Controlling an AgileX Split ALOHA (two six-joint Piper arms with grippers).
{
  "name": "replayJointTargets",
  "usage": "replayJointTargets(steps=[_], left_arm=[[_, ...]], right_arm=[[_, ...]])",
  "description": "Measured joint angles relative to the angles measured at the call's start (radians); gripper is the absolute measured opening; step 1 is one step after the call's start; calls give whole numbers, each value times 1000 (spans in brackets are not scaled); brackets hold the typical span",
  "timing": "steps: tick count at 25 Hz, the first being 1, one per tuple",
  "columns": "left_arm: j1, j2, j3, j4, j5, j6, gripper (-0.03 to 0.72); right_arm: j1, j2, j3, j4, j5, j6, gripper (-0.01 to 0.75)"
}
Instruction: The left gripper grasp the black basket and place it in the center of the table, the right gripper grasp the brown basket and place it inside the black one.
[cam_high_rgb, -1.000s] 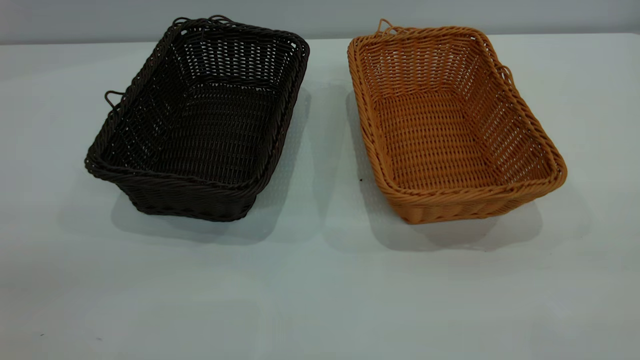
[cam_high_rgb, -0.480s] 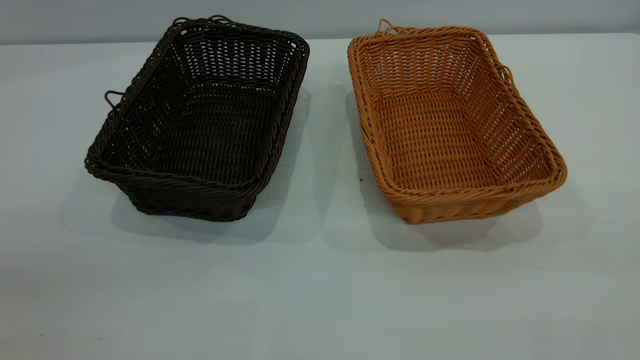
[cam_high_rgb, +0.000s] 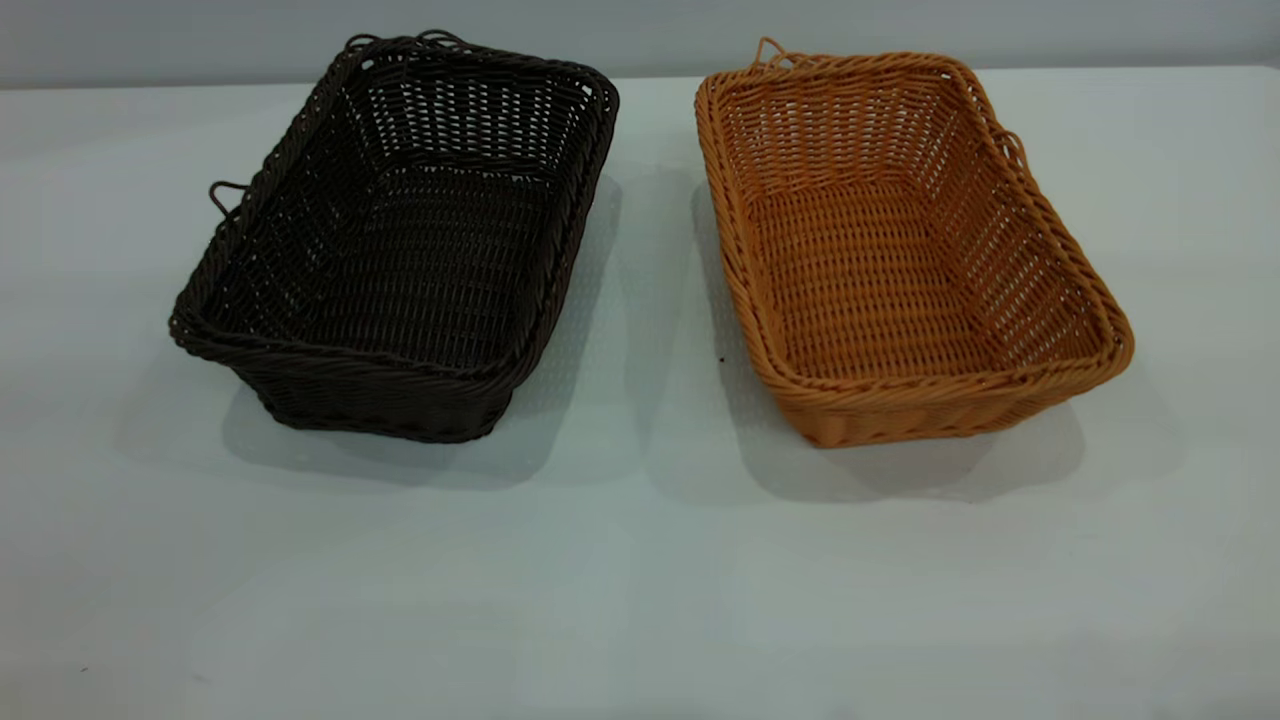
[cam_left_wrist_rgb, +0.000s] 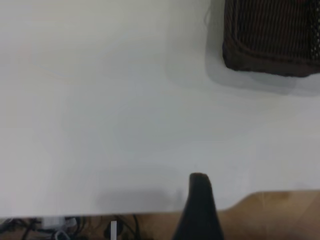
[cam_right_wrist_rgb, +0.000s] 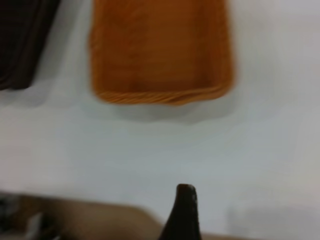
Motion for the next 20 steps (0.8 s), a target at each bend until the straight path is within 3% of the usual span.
replayJointTargets(steps=[9, 16, 20], left_arm=[[0, 416, -66, -4, -240, 45, 554], [0, 584, -66, -95, -349, 101, 554], [0, 617, -66, -144, -369, 144, 554]], right_arm=[[17, 601, -4, 658, -70, -280, 593], [217, 999, -11, 1236, -205, -420, 594], [254, 1173, -70, 1412, -255, -433, 585]])
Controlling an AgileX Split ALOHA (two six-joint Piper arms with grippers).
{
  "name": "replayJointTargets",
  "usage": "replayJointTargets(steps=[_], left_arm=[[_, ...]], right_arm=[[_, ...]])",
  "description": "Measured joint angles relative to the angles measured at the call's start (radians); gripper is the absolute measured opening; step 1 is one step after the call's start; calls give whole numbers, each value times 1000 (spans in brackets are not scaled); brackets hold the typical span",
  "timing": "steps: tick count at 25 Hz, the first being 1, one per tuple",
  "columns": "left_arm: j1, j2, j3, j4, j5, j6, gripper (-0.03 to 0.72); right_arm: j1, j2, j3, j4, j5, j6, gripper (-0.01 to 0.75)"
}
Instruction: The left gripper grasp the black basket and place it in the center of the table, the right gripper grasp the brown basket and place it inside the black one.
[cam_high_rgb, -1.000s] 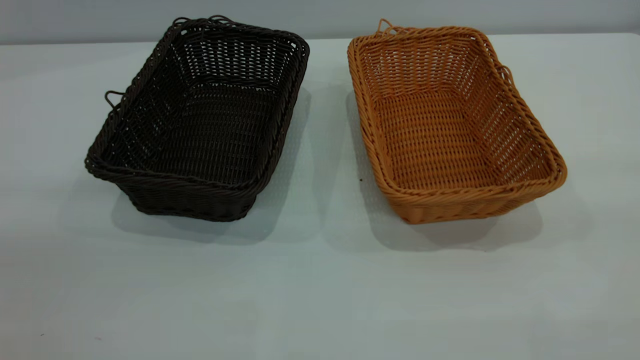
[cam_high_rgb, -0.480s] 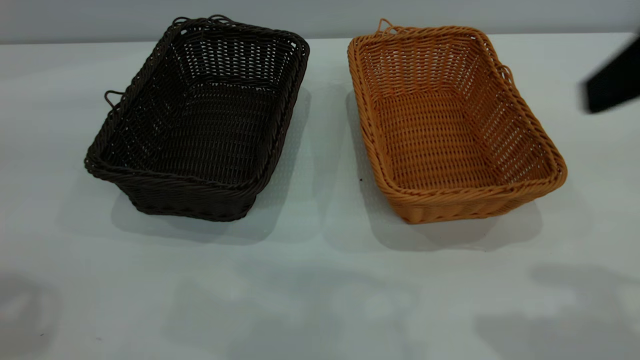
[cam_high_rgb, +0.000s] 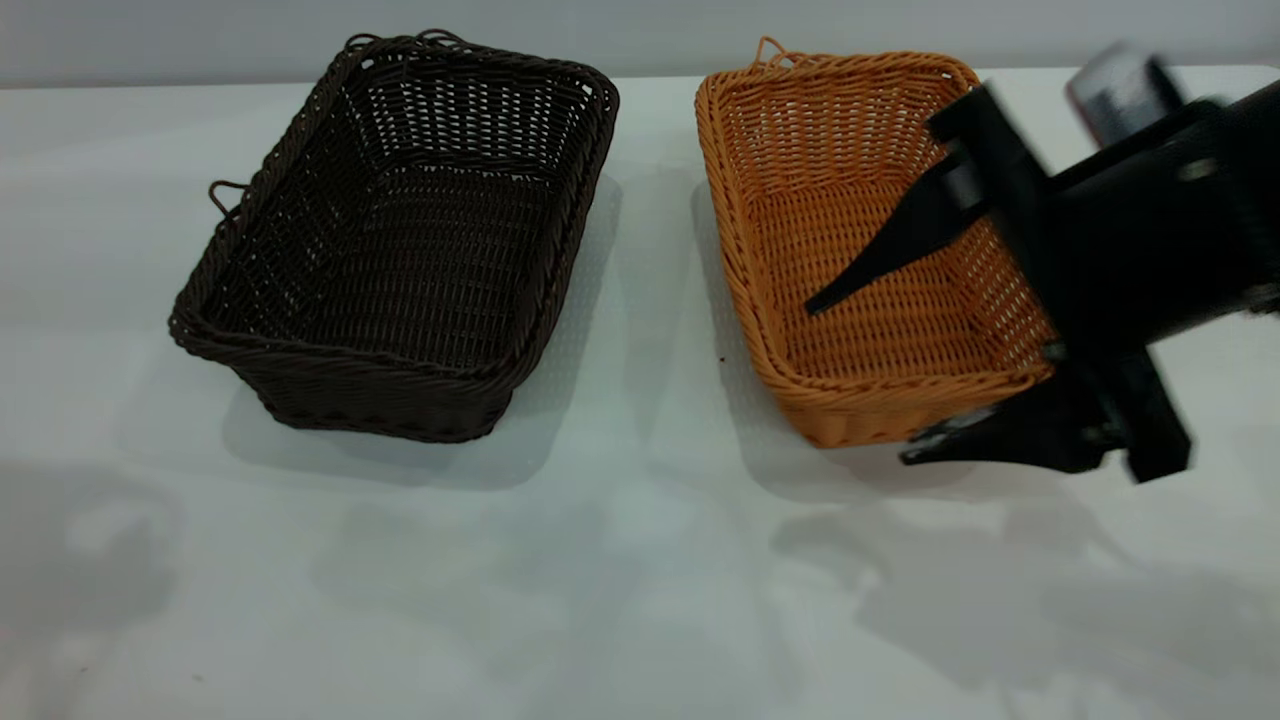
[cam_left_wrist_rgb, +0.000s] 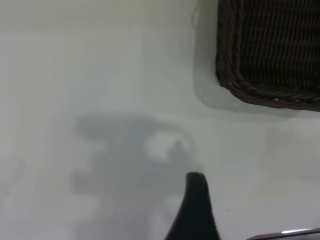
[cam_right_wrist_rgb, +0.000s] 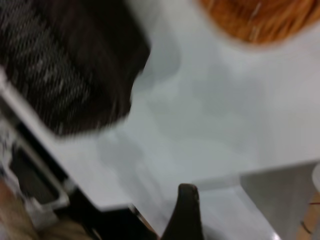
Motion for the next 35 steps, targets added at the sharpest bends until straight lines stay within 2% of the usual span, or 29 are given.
replayJointTargets(steps=[4, 9, 16, 27, 35], left_arm=[[0, 14, -1, -23, -17, 15, 554], [0, 57, -17, -27, -25, 18, 554], [0, 262, -142, -27, -29, 18, 554], [-6, 723, -453, -27, -82, 40, 554], [-112, 914, -626, -28, -83, 86, 554]], right_arm=[[1, 129, -91, 23, -59, 119, 568], [1, 236, -191, 31, -198, 267, 554], [1, 332, -257, 38, -289, 427, 553], [1, 353, -262, 40, -301, 449, 553], [1, 353, -262, 41, -298, 449, 553]])
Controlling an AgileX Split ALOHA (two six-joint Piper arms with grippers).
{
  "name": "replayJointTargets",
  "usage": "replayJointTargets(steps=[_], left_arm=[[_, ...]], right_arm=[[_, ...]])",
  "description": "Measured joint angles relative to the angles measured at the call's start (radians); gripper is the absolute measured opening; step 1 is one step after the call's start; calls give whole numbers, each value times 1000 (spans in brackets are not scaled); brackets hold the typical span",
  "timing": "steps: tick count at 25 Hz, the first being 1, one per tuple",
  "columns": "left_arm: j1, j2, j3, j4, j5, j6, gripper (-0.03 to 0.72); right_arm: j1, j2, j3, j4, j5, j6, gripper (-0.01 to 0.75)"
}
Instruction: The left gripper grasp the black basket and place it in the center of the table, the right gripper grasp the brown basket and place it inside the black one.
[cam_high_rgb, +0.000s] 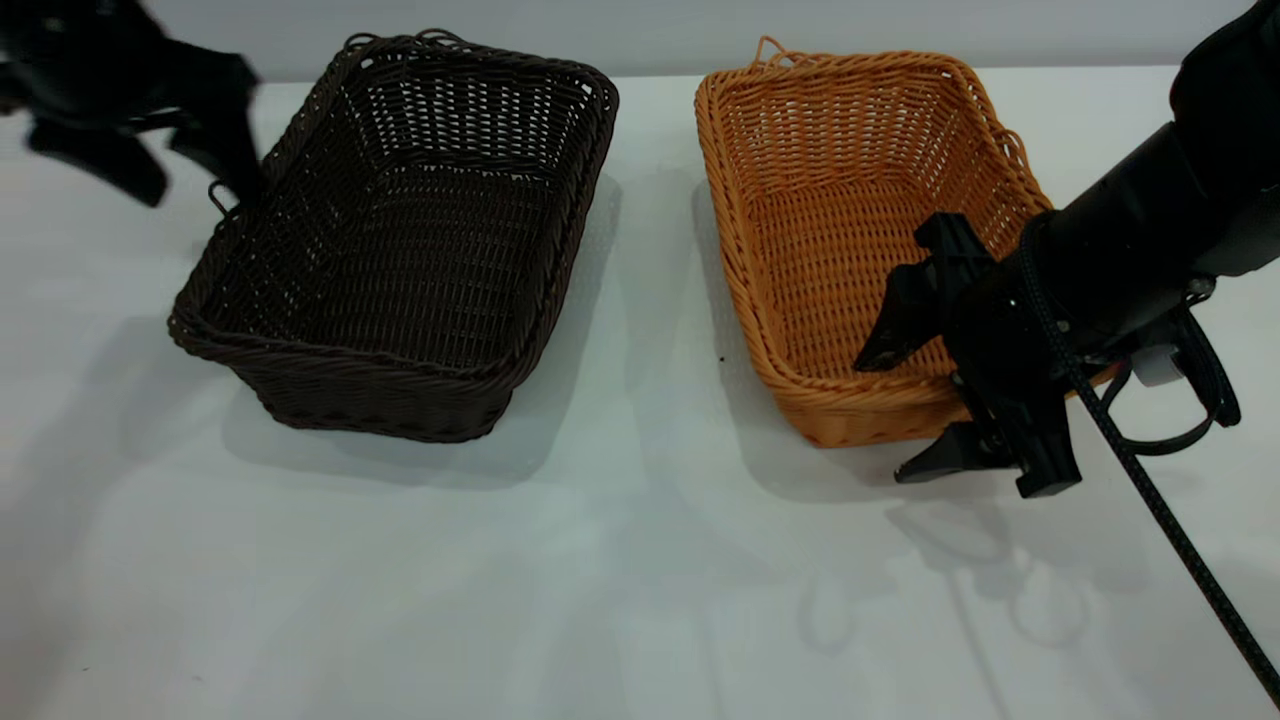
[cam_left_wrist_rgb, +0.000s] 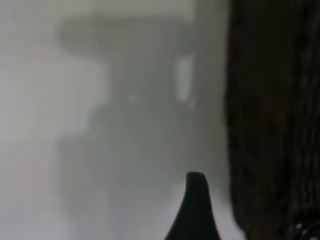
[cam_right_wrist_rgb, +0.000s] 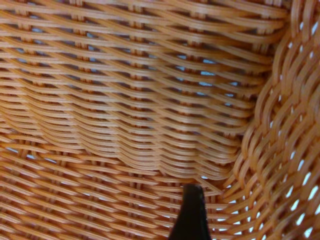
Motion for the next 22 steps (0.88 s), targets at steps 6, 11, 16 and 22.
replayJointTargets(steps=[6, 11, 16, 22], left_arm=[[-20, 93, -52, 9, -50, 11, 552], [-22, 162, -57, 18, -132, 11, 489], [-34, 177, -60, 20, -145, 11, 249], [-35, 177, -63, 49, -114, 52, 75]], right_arm=[[0, 0, 0, 0, 0, 0, 553], [0, 0, 0, 0, 0, -5, 505], [0, 0, 0, 0, -2, -59, 258], [-32, -6, -26, 3, 53, -148, 119]])
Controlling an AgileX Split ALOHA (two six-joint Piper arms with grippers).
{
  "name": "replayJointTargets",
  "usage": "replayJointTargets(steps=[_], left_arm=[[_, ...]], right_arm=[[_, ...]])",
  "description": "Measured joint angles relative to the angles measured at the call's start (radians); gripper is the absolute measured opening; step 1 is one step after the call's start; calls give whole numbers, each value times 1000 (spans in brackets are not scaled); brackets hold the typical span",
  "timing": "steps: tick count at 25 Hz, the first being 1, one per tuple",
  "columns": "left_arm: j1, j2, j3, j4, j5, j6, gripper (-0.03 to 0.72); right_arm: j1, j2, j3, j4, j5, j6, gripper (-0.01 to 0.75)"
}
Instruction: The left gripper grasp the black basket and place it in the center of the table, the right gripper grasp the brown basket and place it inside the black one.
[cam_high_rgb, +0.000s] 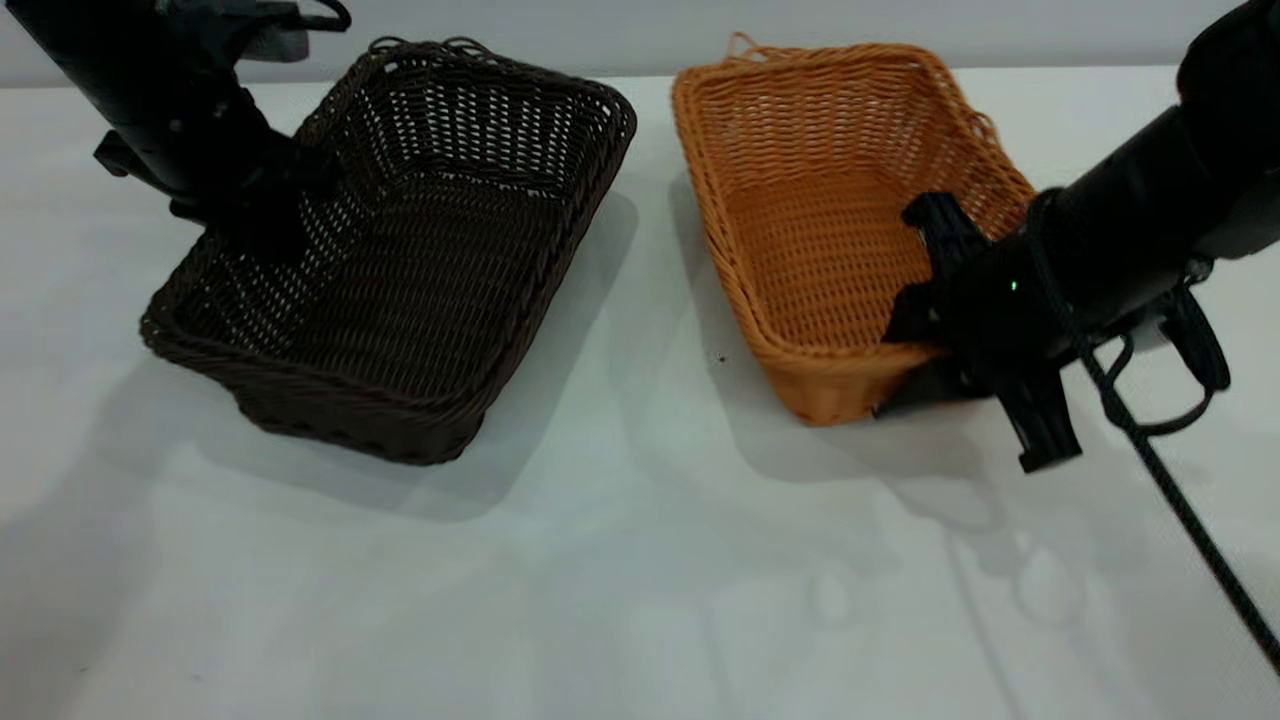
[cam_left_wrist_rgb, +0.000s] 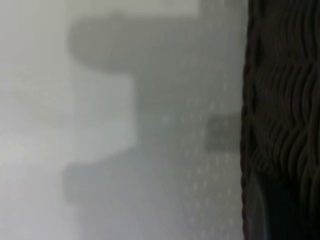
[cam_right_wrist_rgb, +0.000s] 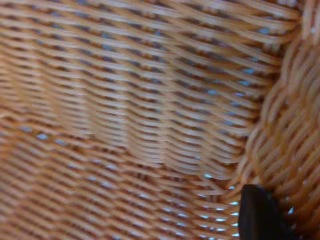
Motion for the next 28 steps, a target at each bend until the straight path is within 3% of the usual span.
replayJointTargets(steps=[7, 13, 18, 22, 28], left_arm=[[-3, -6, -3, 85, 24, 140, 74], [-69, -7, -7, 88, -55, 429, 74], [-187, -7, -7, 86, -128, 754, 74], [-261, -7, -7, 86, -163, 929, 74], [-281, -7, -7, 97, -169, 933, 74]], right_arm=[[-162, -88, -65, -146, 139, -124, 115], [-298, -103, -243, -562, 488, -72, 113], [-329, -103, -406, -781, 759, -51, 114], [-329, -103, -494, -806, 805, -48, 113], [-332, -103, -523, -807, 810, -40, 113]])
